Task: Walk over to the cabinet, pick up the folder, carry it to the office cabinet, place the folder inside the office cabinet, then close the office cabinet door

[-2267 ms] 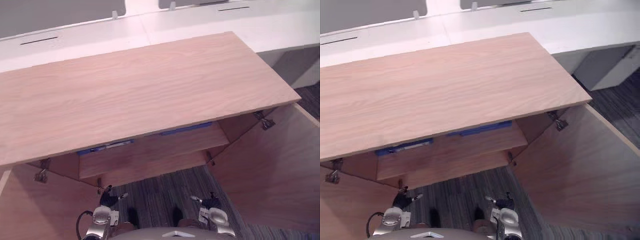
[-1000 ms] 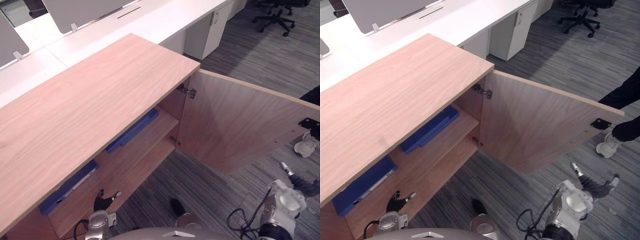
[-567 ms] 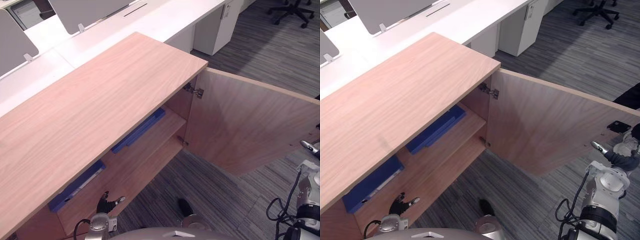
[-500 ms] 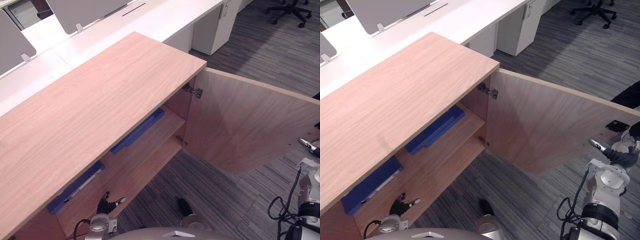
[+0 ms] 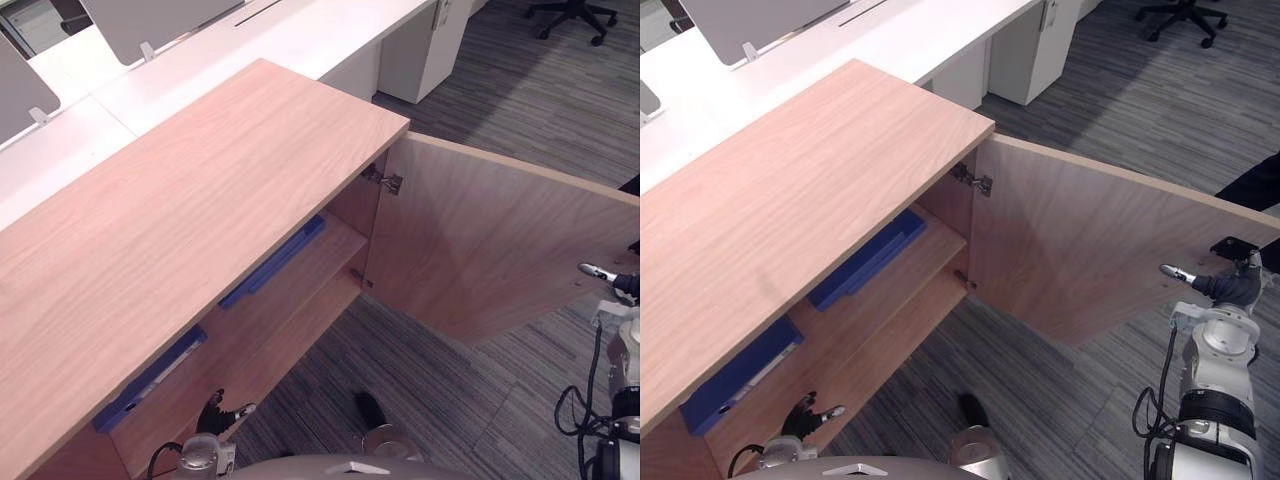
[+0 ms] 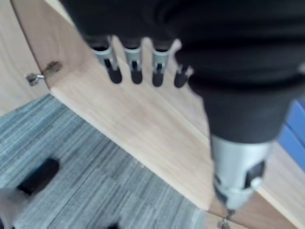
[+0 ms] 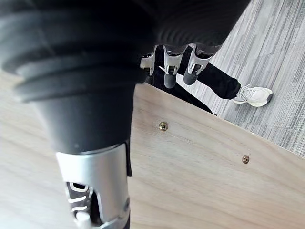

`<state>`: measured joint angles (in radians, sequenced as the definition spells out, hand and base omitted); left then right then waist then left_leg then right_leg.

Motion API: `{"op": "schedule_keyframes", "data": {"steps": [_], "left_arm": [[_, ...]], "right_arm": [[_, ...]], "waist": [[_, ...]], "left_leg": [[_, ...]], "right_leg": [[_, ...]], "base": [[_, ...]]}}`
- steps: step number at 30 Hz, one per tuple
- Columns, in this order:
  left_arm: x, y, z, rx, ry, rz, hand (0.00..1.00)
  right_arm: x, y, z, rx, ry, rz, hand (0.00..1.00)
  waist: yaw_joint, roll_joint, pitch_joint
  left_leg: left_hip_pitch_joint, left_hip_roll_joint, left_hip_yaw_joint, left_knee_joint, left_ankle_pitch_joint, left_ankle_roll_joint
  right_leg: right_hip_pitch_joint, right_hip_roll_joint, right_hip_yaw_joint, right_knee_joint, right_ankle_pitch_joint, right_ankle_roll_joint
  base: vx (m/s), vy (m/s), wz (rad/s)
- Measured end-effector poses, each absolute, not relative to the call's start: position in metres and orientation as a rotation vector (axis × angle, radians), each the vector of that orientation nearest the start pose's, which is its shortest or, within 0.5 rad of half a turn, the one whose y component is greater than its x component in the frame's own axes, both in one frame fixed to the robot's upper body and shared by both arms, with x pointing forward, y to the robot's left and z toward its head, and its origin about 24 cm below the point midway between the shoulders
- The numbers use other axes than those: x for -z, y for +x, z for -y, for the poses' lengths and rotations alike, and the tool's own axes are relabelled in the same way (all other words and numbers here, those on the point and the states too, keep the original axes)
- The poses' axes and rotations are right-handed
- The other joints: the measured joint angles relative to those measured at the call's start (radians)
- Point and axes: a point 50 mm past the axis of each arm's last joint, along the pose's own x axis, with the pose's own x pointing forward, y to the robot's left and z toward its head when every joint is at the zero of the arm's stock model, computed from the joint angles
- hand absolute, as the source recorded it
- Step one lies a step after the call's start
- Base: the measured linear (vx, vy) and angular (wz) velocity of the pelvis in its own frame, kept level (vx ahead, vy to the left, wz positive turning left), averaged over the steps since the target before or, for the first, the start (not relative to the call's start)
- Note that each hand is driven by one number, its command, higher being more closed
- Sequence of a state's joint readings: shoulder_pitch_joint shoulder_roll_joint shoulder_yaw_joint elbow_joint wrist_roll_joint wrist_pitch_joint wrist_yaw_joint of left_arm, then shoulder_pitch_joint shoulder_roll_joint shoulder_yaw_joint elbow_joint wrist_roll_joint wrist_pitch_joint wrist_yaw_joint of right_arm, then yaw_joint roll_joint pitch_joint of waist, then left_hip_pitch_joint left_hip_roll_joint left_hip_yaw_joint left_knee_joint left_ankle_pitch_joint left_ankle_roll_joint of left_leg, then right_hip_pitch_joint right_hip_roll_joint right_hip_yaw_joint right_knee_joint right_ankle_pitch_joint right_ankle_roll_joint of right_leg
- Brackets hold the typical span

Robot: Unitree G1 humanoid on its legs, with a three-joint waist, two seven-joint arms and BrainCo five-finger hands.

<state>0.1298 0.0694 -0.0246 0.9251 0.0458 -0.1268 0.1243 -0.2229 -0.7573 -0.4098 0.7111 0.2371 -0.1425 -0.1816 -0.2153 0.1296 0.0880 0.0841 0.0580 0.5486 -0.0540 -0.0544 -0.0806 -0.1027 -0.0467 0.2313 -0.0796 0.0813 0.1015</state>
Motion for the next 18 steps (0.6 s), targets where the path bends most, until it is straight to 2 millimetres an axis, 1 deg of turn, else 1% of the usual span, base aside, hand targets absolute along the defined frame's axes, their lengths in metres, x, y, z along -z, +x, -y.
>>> {"op": "schedule_keyframes", "data": {"steps": [2,3,5,9,12,15,18], "left_arm": [[0.148,0.113,-0.179,-0.109,0.167,-0.911,0.0],[0.148,0.114,-0.178,-0.099,0.171,-0.908,0.0],[0.147,0.117,-0.177,-0.09,0.181,-0.9,0.0],[0.146,0.118,-0.176,-0.077,0.195,-0.892,0.0],[0.146,0.118,-0.176,-0.075,0.195,-0.892,0.0],[0.146,0.119,-0.176,-0.07,0.203,-0.888,0.0],[0.144,0.123,-0.176,-0.065,0.211,-0.877,0.0]], "right_arm": [[-0.1,0.233,0.426,0.798,-0.337,-0.051,0.0],[-0.101,0.234,0.425,0.793,-0.337,-0.047,0.0],[-0.101,0.235,0.425,0.792,-0.337,-0.047,0.0],[-0.101,0.236,0.422,0.782,-0.34,-0.045,0.0],[-0.103,0.241,0.415,0.768,-0.321,-0.007,0.0],[-0.099,0.243,0.406,0.774,-0.271,0.022,0.0],[-0.095,0.238,0.399,0.773,-0.249,0.04,0.0]], "waist": [[0.001,0.0,0.008],[-0.002,0.006,0.012],[-0.001,0.015,0.017],[0.002,0.016,0.017],[-0.002,0.016,0.017],[-0.006,0.016,0.017],[-0.005,0.015,0.018]], "left_leg": [[-0.01,0.007,0.0,0.042,-0.024,0.002],[-0.014,0.007,-0.001,0.052,-0.03,0.004],[-0.014,0.004,-0.001,0.052,-0.03,0.005],[-0.014,0.005,-0.002,0.053,-0.03,0.005],[-0.013,0.006,-0.002,0.053,-0.03,0.005],[-0.01,0.009,-0.002,0.053,-0.03,0.005],[-0.009,0.014,-0.002,0.052,-0.03,0.005]], "right_leg": [[0.002,-0.003,0.001,0.0,0.002,0.001],[0.001,-0.006,0.001,0.0,0.002,0.001],[0.001,-0.007,0.001,0.0,0.005,0.003],[-0.001,-0.007,0.001,-0.007,0.006,0.003],[-0.003,-0.007,-0.003,-0.007,0.001,0.003],[-0.004,-0.009,-0.033,-0.007,0.009,0.0],[-0.004,-0.005,-0.044,-0.001,0.02,-0.001]], "base": [[-0.04,-0.053,-0.11],[-0.05,-0.057,-0.06],[-0.07,-0.069,-0.01],[-0.07,-0.062,-0.02],[-0.07,-0.074,-0.05],[-0.05,-0.076,-0.04],[-0.03,-0.066,-0.04]]}}
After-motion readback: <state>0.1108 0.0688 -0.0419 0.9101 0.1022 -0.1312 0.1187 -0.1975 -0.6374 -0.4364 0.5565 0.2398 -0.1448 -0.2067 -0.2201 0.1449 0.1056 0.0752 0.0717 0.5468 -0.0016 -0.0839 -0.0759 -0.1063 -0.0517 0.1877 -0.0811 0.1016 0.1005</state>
